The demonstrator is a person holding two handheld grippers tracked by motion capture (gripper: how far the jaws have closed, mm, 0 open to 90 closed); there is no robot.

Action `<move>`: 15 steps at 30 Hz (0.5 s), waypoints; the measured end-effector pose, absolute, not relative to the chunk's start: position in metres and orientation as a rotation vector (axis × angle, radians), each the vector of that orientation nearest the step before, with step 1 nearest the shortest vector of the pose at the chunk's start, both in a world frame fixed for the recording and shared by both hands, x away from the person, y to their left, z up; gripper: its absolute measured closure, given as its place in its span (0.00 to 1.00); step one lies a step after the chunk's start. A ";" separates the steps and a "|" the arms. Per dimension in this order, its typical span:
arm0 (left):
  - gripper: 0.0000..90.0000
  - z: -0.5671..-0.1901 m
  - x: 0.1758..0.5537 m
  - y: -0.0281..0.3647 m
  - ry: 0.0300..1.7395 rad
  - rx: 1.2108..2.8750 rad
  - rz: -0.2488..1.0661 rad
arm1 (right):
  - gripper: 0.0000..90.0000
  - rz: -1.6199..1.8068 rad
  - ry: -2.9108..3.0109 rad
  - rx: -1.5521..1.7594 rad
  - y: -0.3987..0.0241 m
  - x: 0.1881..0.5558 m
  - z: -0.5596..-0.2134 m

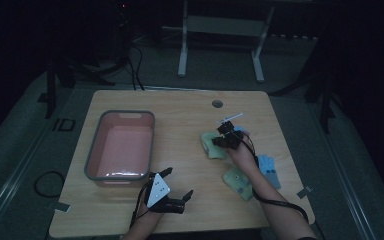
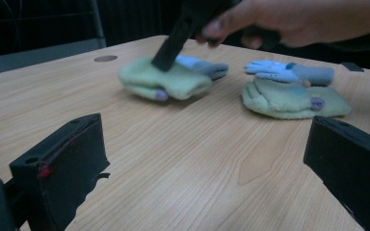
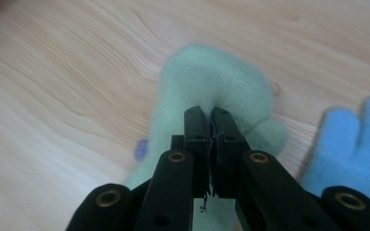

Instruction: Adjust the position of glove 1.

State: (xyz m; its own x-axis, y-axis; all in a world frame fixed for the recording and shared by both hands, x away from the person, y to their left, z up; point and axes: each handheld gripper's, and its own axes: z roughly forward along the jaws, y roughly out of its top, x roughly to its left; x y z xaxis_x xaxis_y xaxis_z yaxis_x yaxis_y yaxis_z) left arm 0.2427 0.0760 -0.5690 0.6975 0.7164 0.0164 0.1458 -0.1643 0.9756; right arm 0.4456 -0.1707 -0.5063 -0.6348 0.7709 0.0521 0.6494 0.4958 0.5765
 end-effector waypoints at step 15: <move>0.02 -0.569 0.241 0.077 0.713 1.670 0.600 | 0.97 0.937 2.302 1.356 -0.147 0.355 -0.457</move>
State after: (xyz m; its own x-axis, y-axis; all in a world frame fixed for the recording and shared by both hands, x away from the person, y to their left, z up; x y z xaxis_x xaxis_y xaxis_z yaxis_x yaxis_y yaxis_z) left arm 0.2411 0.0767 -0.5694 0.6828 0.7305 0.0146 0.1390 -0.1495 0.9789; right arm 0.3546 -0.1475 -0.4568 -0.5045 0.8613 0.0610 0.6591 0.3385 0.6716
